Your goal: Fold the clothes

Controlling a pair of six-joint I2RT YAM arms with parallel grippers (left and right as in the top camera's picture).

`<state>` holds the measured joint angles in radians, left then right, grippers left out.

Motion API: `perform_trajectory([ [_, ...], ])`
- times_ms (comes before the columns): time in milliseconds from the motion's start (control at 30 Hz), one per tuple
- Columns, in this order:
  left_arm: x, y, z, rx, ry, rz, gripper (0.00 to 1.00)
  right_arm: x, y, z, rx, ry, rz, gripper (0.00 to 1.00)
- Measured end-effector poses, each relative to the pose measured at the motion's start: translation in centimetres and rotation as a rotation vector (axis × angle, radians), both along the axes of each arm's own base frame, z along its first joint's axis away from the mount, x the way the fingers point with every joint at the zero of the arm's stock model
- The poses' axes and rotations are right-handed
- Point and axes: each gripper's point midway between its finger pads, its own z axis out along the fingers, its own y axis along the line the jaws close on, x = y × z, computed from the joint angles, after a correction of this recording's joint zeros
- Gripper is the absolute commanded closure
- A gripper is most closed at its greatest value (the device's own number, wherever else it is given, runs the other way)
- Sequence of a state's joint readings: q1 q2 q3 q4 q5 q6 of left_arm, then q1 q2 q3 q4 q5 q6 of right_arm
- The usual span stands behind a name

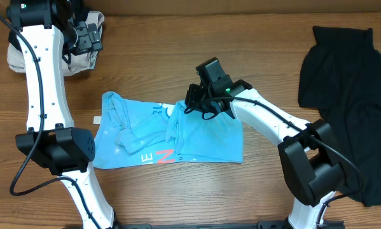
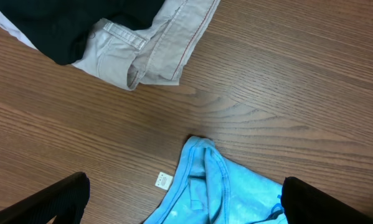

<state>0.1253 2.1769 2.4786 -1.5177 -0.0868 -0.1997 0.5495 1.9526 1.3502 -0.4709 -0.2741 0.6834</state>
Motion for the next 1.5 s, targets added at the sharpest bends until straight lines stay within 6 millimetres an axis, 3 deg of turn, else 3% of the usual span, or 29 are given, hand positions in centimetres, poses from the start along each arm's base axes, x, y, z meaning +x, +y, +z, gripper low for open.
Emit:
perform_trajectory([
  [100,0.0,0.0,0.0,0.000,0.000,0.000,0.00,0.1,0.1,0.0,-0.003,-0.016,0.023,0.18],
  [333,-1.0,-0.1,-0.4,0.000,0.047,-0.020,0.00,-1.9,0.5,-0.2,0.020,0.054,0.101,0.08],
  [500,-2.2,-1.1,-1.5,-0.036,0.115,-0.094,0.00,-3.8,-1.5,-0.9,-0.035,0.149,0.113,0.04],
  [667,-3.9,-2.3,-5.7,-0.105,0.253,-0.162,0.00,-5.2,-6.0,1.1,-0.142,0.187,0.073,0.00],
  [833,-5.7,-3.1,-10.4,-0.152,0.373,-0.203,0.00,-6.6,-11.5,5.8,-0.284,0.132,-0.010,0.00],
  [967,-7.0,-3.4,-13.6,-0.175,0.437,-0.216,0.05,-7.3,-14.0,8.5,-0.368,0.062,-0.049,0.00],
  [1367,-10.5,-4.1,-22.6,-0.201,0.504,-0.324,0.15,-7.1,-15.4,9.3,-0.431,0.019,-0.079,0.00],
  [1500,-10.4,-4.0,-22.6,-0.207,0.457,-0.359,0.20,-7.0,-15.5,9.3,-0.435,0.010,-0.074,0.00],
])
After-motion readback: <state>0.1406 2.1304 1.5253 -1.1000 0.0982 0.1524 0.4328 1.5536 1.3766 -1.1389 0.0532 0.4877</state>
